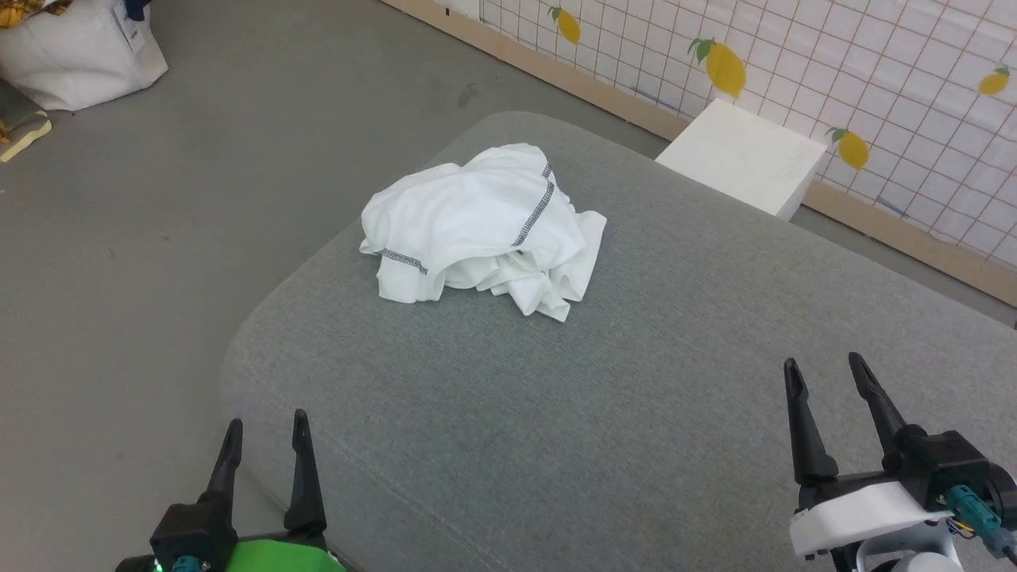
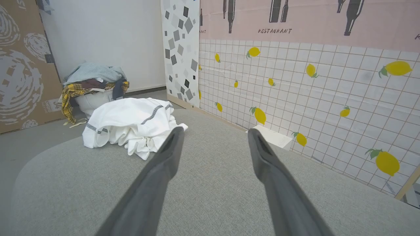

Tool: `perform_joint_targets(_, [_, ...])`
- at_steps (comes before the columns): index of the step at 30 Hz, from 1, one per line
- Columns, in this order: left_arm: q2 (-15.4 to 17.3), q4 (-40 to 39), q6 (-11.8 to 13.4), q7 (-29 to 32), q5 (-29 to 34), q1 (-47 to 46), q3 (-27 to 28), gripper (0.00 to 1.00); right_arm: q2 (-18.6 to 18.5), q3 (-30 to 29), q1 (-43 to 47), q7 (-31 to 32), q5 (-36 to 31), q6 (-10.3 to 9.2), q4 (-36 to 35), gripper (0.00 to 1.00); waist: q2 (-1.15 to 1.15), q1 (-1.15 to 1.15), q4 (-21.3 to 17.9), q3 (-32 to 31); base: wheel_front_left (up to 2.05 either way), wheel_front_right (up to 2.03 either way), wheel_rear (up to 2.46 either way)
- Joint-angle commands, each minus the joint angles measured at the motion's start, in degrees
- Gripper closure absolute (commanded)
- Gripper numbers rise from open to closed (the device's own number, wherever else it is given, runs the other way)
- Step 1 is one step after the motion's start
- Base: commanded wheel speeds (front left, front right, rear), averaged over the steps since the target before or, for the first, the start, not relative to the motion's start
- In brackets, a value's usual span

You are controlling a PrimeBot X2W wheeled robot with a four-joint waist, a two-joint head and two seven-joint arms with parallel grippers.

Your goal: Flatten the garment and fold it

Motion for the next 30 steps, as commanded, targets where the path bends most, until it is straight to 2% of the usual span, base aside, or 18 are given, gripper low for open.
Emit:
perform_joint_targets(1, [-0.3,0.2,-0.2,-0.3,-0.4,0.6,-0.1,0.0,0.0,0.0,-0.4,-0.3,-0.3,-0.11,0.1,0.0,0.0,0.0,-0.1,-0.1,0.0,0.0,0.0])
perform_joint_targets(8, [-0.3,0.1,-0.4,-0.3,-0.8,0.5,-0.5,0.0,0.0,0.0,-0.2,-0.3,-0.4,-0.11,0.1,0.0,0.0,0.0,-0.3,0.0,0.0,0.0,0.0])
perform_joint_targets(13, [-0.3,-5.6,-0.4,-0.3,-3.2,-3.3,1.2,0.0,0.0,-0.3,-0.5,-0.3,-1.3,-0.11,-0.5,0.0,0.0,0.0,-0.4,1.4,0.0,0.0,0.0])
perform_joint_targets(17, [-0.3,-9.1,-1.5,-0.3,-2.9,-8.2,2.4,0.0,0.0,-0.8,-0.9,-0.3,-2.6,-0.11,-1.2,0.0,0.0,0.0,-0.4,3.3,0.0,0.0,0.0])
perform_joint_targets(21, [2.5,-9.2,-4.2,0.3,-3.2,-15.3,2.4,0.0,0.0,-0.8,-1.6,-0.3,-4.2,-0.11,-2.2,0.0,0.0,0.0,-0.7,6.0,0.0,0.0,0.0])
perform_joint_targets(25, [7.2,-7.1,-6.8,4.9,-3.9,-24.8,1.2,0.0,0.0,-0.3,-3.0,0.4,-6.3,-0.11,-4.3,0.0,0.0,0.0,-1.5,10.1,0.0,0.0,0.0])
perform_joint_targets(28, [7.6,-4.2,-7.8,8.3,-9.4,-32.5,1.5,0.0,0.0,0.8,-4.3,2.3,-8.3,-0.11,-7.6,0.0,0.0,0.0,-2.3,14.0,0.0,0.0,0.0])
perform_joint_targets(30, [9.5,-1.2,-8.1,9.9,-10.9,-36.7,1.7,0.0,0.0,2.1,-5.4,3.7,-9.8,-0.11,-9.9,0.0,0.0,0.0,-3.3,16.7,0.0,0.0,0.0])
